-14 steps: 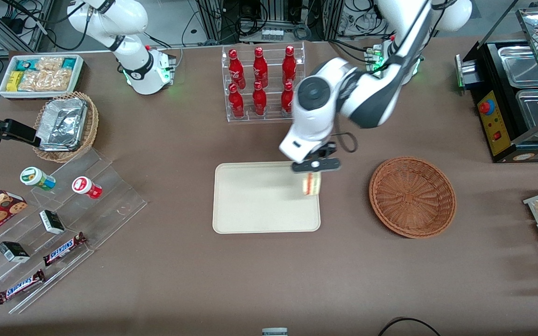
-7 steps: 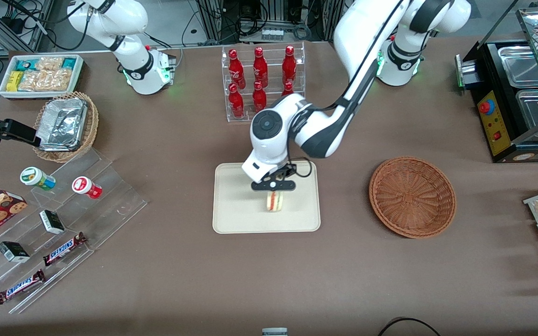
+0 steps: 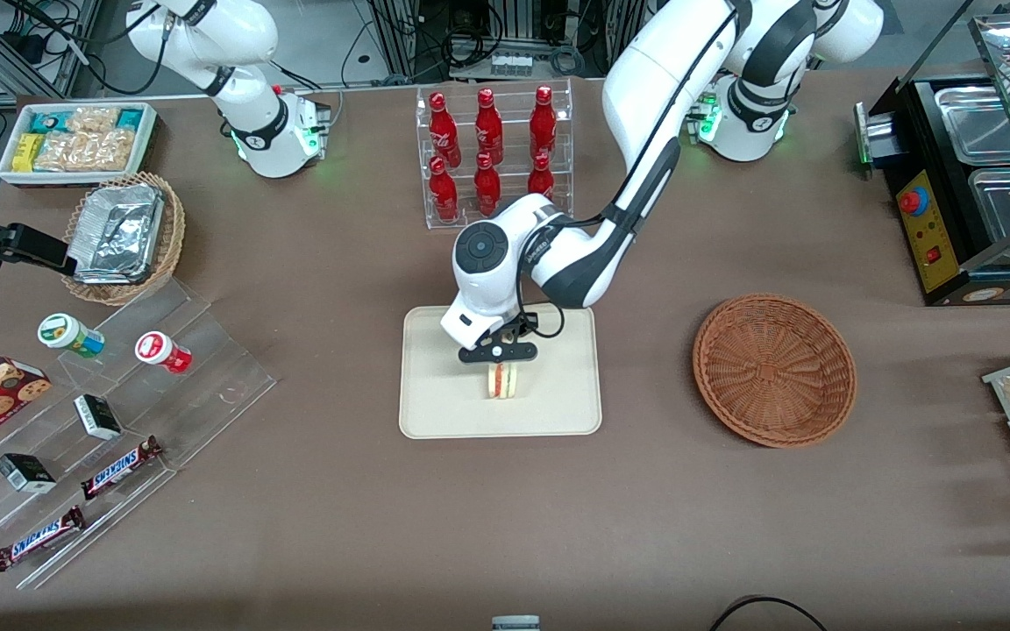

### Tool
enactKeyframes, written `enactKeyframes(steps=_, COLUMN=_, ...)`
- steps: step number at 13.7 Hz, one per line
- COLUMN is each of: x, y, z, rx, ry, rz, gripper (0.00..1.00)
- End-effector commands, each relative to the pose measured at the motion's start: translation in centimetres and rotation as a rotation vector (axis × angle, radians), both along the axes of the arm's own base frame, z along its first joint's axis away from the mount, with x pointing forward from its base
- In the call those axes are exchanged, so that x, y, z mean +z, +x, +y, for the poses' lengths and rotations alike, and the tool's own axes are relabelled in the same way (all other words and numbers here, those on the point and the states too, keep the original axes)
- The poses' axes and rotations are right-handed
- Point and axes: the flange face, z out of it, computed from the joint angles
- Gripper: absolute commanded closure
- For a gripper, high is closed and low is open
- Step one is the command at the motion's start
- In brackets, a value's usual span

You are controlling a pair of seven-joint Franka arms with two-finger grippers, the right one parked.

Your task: Place sandwich from basket to tray

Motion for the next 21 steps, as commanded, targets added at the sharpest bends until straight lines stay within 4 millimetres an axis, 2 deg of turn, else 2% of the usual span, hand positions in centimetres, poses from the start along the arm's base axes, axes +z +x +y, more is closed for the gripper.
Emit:
enactKeyframes(steps=1, x=-0.5, y=0.3, z=-0.7, rx=0.024, ry=0.005, rz=-0.013, gripper=1.00)
enactKeyframes(steps=2, x=-0.6, y=0.3, z=-0.7, rx=0.025, ry=0.005, rz=-0.011, gripper=1.00)
enactKeyframes(steps=3, x=-0.7, y=0.2, z=-0.7, rx=0.023, ry=0.006, rz=-0.010, gripper=0.94)
enactKeyframes(steps=4, x=-0.7, y=0.2, z=-0.7, rx=0.021, ry=0.008, rz=-0.010, gripper=0.34)
enactKeyframes(steps=5, x=-0.4, y=0.3, z=-0.6, rx=0.015, ry=0.006, rz=-0.012, gripper=0.02)
enactKeyframes(steps=7, x=1.0, y=0.7, z=-0.3, rx=0.026, ry=0.005, rz=-0.017, gripper=0.01)
enactKeyframes(steps=9, x=4.2, y=1.0, z=0.4, rx=0.040, ry=0.009, rz=-0.018, gripper=0.01)
enactKeyframes(steps=11, x=10.5, y=3.6, z=3.9, rx=0.120, ry=-0.029, rz=-0.005, gripper=0.01)
enactKeyframes(steps=12, x=13.8, y=3.9, z=5.5, rx=0.138, ry=-0.039, rz=0.014, gripper=0.01)
enactKeyframes(steps=15, x=22.2, y=4.5, z=12.3, rx=0.181, ry=0.022, rz=0.062, gripper=0.01)
enactKeyframes(steps=16, x=24.7, y=5.5, z=15.9, rx=0.187, ry=0.028, rz=0.078, gripper=0.01)
enactKeyframes(steps=17, x=27.6, y=5.3, z=18.7, rx=0.146, ry=0.041, rz=0.094, gripper=0.01)
enactKeyframes(steps=20, x=33.8, y=5.0, z=27.9, rx=0.073, ry=0.066, rz=0.119, gripper=0.01)
enactKeyframes(steps=21, x=35.2, y=4.4, z=30.6, rx=0.039, ry=0.057, rz=0.117, gripper=0.01)
